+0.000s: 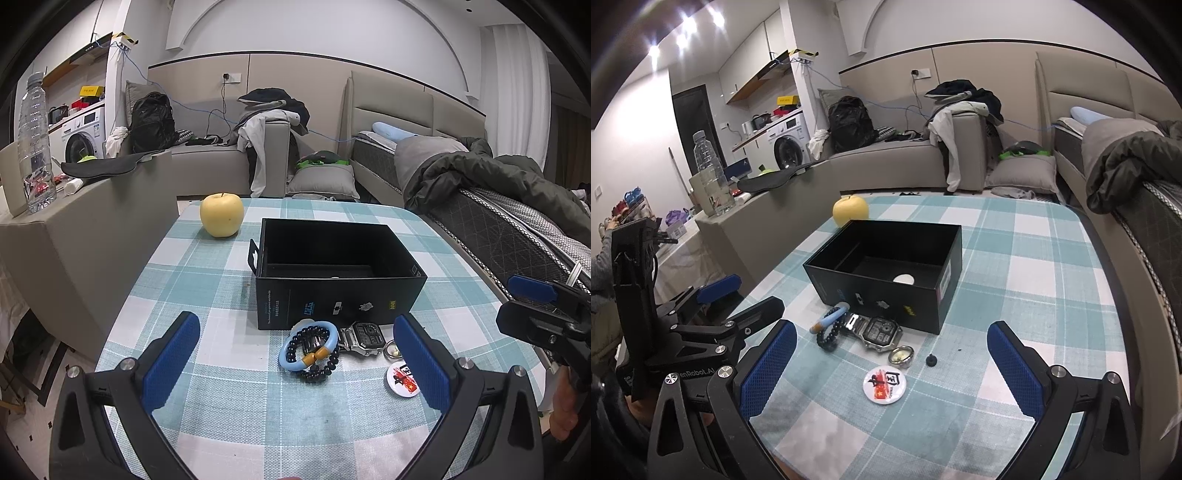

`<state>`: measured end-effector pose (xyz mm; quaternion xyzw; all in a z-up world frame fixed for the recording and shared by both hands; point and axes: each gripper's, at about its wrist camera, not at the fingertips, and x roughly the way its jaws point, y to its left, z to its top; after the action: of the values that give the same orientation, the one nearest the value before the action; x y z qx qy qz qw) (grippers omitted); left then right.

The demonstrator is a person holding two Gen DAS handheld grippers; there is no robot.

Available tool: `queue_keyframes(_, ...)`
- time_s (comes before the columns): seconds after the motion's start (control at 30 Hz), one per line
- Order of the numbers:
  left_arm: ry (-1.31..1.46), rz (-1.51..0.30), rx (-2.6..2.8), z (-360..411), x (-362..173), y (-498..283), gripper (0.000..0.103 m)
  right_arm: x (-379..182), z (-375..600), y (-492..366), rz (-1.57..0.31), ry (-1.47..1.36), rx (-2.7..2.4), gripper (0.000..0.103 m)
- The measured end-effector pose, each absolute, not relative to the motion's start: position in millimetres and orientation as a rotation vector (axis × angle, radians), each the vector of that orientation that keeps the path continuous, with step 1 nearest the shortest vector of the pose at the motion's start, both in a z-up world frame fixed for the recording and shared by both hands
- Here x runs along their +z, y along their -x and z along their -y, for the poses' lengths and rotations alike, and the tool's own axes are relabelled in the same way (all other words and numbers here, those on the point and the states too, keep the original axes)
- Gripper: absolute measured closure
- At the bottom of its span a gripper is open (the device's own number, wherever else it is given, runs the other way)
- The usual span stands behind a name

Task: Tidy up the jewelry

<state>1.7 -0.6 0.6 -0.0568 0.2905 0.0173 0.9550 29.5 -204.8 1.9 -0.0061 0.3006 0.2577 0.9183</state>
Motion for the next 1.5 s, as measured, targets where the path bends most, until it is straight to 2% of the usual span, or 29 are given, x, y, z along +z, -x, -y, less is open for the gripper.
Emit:
queue_keyframes(0.73,0.112,-0.584,0.060,-1.9,2.5,-1.9,0.001,4.2,214.1,-41.0,-0.597,0.031,0.488,0.000)
queue_keyframes(1.27,0.099,-0.791,0.029,-1.3,-32.4,-30.6,0.001,-44.7,203.7,-82.2,-0.817,0.209,0.514,0.001)
queue_keyframes(1.33,0.106,-0.805,0.039,-2.5,-34.6,-32.6,0.001,-48.9,201.1,-84.2,-0.845,0.220,0.515,0.018)
queue_keyframes(1.47,0.128,-0.824,0.055,-5.8,-37.7,-35.3,0.001,-62.8,198.6,-92.7,-0.912,0.243,0.505,0.029)
queue_keyframes(1.5,0.136,-0.830,0.060,-6.5,-38.1,-35.5,0.001,-65.4,198.0,-94.6,-0.928,0.246,0.509,0.038)
